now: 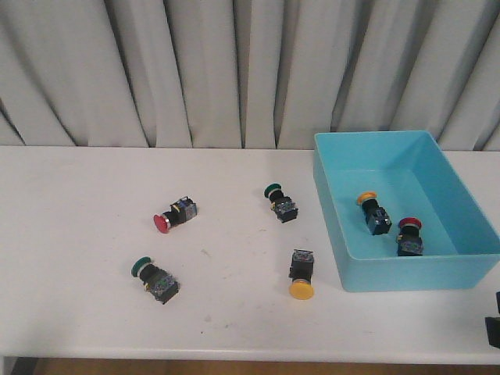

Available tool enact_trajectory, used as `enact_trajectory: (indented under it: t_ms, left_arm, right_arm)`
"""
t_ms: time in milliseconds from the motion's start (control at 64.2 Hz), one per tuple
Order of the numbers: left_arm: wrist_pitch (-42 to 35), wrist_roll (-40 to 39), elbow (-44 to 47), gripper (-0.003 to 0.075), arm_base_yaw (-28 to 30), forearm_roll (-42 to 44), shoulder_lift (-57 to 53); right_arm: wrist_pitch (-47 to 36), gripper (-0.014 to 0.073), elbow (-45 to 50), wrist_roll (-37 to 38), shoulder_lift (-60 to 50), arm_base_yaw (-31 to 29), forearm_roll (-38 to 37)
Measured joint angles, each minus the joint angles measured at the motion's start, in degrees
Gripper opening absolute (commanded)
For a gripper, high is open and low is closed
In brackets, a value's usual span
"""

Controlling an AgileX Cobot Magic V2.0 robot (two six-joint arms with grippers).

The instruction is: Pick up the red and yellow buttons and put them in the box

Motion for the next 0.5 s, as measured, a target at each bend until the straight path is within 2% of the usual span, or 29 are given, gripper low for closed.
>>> enact_trajectory:
  t_ms: [498]
  left_arm:
    - [-0.34, 7.20, 0.00, -0.0008, 0.00, 0.09, 0.00]
  right_arm:
    - [0.27, -0.0007, 0.00, 0.00, 0.00, 0.00, 0.00]
